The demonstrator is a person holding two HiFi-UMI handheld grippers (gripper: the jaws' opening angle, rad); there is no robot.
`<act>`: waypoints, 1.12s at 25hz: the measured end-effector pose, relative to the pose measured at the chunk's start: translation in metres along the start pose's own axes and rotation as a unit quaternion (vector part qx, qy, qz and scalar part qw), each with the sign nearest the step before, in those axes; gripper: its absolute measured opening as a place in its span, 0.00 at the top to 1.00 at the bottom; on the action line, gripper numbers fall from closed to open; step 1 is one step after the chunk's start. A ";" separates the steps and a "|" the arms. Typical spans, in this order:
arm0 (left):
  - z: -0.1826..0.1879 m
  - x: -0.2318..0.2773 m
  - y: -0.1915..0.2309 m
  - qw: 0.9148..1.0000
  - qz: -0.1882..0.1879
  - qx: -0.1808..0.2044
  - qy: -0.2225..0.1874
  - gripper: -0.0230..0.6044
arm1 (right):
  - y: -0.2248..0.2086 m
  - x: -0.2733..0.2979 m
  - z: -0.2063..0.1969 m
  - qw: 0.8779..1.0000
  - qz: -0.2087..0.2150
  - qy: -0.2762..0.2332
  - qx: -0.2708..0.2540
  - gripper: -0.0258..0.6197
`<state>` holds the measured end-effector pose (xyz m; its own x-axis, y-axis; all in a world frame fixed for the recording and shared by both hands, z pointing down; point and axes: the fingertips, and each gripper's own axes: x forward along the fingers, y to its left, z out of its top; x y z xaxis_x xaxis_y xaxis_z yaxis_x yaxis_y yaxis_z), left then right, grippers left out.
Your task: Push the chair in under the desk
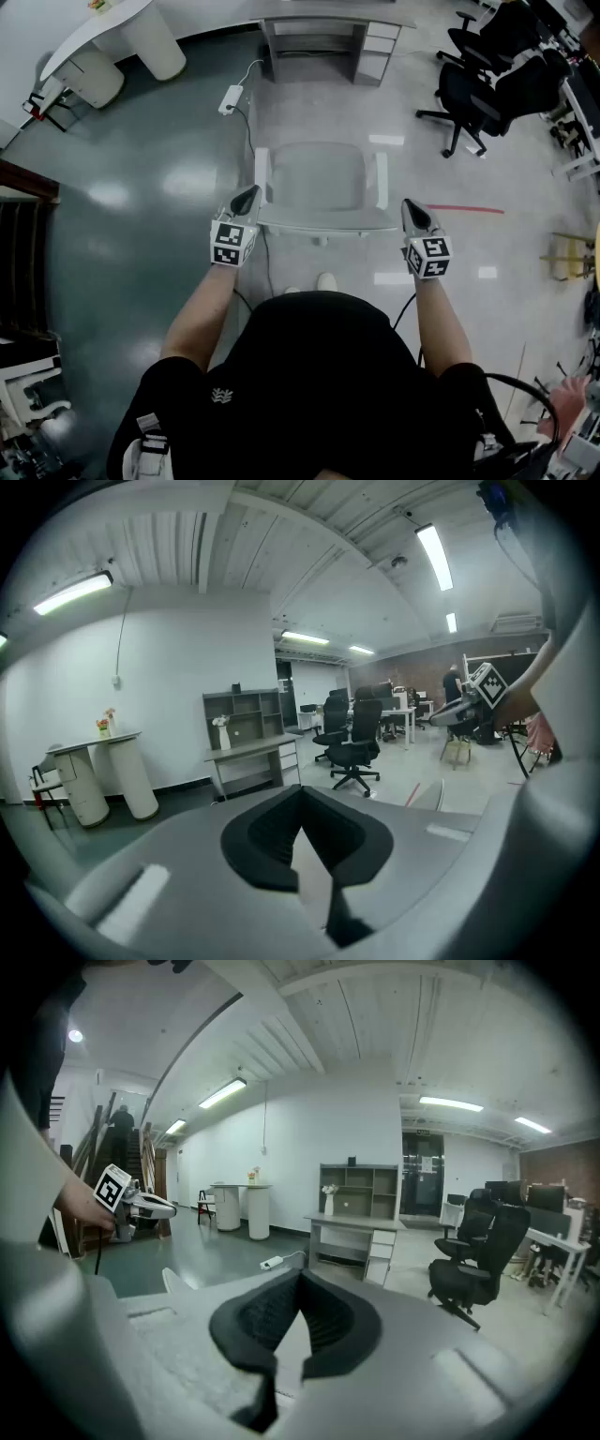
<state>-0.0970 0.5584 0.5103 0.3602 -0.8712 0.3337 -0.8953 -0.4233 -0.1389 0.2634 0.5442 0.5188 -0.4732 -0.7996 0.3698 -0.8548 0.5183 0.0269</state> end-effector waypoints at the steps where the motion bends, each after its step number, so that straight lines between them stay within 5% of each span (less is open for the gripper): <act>1: -0.001 0.000 -0.002 1.000 -0.002 0.002 0.002 0.95 | 0.001 0.000 -0.002 1.000 0.001 0.002 0.001 0.96; 10: -0.025 -0.002 -0.009 1.000 -0.011 0.014 0.025 0.95 | 0.013 0.003 -0.025 0.999 0.017 0.027 -0.003 0.96; 13: -0.052 0.007 -0.030 0.994 -0.065 0.051 0.070 0.95 | 0.028 0.012 -0.050 0.995 0.071 0.070 -0.026 0.96; 14: -0.066 0.011 -0.042 0.988 -0.095 0.078 0.095 0.94 | 0.037 0.016 -0.060 0.990 0.098 0.088 -0.050 0.96; 16: -0.095 0.016 -0.066 0.968 -0.152 0.138 0.146 0.65 | 0.058 0.022 -0.081 0.973 0.154 0.125 -0.121 0.90; 18: -0.120 0.016 -0.085 0.945 -0.197 0.188 0.183 0.61 | 0.077 0.027 -0.106 0.946 0.204 0.169 -0.184 0.70; 22: -0.164 0.023 -0.102 0.900 -0.239 0.265 0.251 0.60 | 0.095 0.041 -0.156 0.888 0.258 0.255 -0.281 0.67; 28: -0.175 0.049 -0.096 0.884 -0.221 0.277 0.306 0.67 | 0.088 0.061 -0.174 0.854 0.278 0.283 -0.337 0.74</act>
<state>-0.0393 0.5999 0.7027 0.2814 -0.3635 0.8881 -0.3762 -0.8932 -0.2464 0.1966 0.5936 0.7055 -0.4242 -0.1971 0.8838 -0.1241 0.9795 0.1589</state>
